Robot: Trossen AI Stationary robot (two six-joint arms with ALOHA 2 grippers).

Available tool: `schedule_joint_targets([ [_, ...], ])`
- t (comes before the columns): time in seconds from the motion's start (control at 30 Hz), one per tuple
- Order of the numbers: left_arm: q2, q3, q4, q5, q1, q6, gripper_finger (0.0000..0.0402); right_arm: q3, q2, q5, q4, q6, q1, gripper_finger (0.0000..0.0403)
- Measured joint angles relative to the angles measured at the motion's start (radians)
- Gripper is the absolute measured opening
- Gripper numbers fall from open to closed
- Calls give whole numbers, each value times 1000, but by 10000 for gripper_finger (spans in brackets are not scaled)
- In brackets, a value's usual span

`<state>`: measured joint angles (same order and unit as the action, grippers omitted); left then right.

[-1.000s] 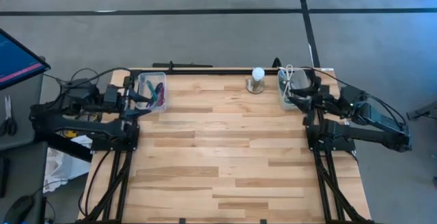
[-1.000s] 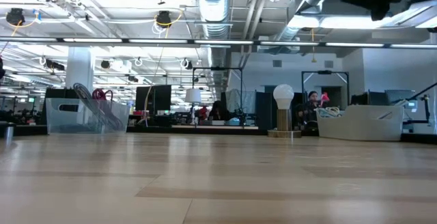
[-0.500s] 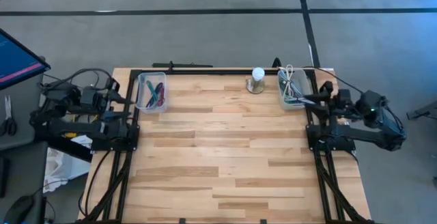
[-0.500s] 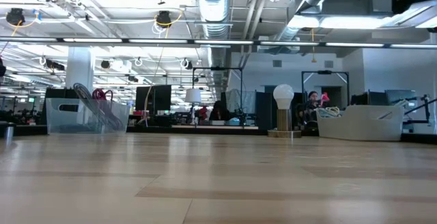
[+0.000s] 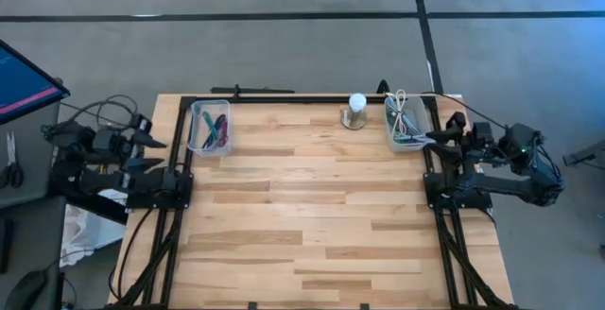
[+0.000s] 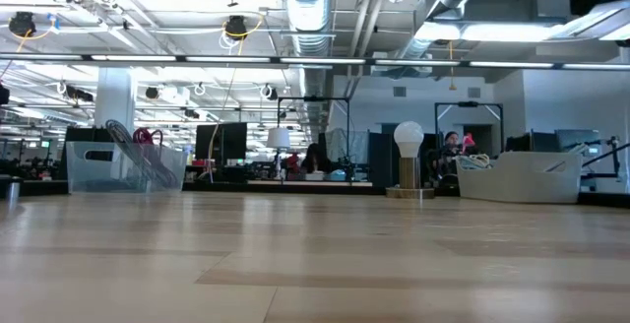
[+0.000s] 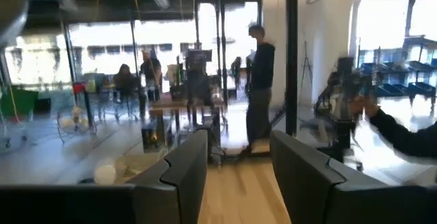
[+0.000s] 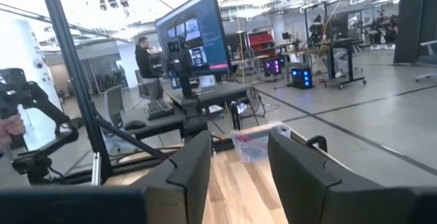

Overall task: Pick & Place USB Port
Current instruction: Return to Home Position

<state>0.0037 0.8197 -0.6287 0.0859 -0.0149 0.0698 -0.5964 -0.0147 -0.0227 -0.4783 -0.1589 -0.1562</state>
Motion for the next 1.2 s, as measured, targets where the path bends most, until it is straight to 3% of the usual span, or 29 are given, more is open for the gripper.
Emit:
schedule_joint_targets([
  [0.07, 1, -1, -62, 10, 0, -1, 161, 0, 7, 0, -4, 0, 0, 141],
  [0.67, 0, 54, -33, 87, 0, -15, 160, -35, 10, 0, -64, 8, 7, 141],
  [0.83, -1, 63, -28, 162, 0, -23, 160, -38, 10, 0, -65, 11, 7, 139],
  [1.2, -2, -67, 38, 228, 0, -23, 159, 82, 10, 0, 21, 80, 7, 141],
])
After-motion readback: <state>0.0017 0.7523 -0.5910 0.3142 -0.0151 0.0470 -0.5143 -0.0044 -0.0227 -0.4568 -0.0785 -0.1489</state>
